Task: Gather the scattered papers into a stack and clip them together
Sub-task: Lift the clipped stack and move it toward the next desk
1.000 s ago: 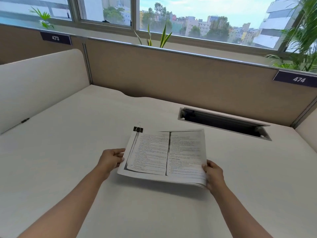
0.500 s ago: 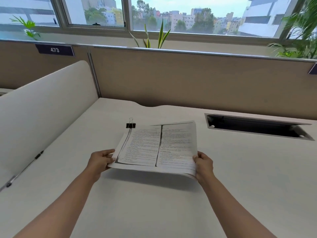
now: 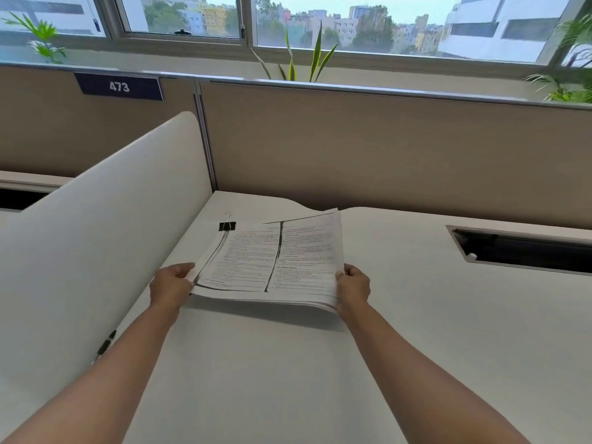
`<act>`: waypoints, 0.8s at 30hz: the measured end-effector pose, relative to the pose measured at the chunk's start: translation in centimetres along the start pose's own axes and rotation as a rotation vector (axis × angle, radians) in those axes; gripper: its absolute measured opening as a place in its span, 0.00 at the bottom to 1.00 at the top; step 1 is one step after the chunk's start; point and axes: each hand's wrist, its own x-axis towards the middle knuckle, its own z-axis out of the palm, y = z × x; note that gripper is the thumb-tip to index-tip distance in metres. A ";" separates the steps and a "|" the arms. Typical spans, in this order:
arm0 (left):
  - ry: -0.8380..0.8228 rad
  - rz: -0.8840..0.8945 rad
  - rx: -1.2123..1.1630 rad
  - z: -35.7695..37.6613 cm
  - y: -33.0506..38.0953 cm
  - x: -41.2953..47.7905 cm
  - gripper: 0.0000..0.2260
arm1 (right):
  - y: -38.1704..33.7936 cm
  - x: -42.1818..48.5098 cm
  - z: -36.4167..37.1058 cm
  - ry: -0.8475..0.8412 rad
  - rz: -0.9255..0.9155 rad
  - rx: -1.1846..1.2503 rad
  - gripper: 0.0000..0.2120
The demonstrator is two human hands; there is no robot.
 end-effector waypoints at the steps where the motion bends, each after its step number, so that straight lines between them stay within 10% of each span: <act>1: 0.018 0.028 0.040 -0.2 -0.1 1.0 0.19 | 0.1 0.2 1.5 0.000 0.006 -0.004 0.13; 16: -0.166 0.484 0.840 3.5 -2.3 3.0 0.25 | 0.8 1.2 7.0 -0.105 -0.123 -0.135 0.21; 24: -0.213 0.383 0.986 4.2 -2.7 2.8 0.28 | 3.0 -0.1 7.7 -0.308 -0.464 -0.700 0.29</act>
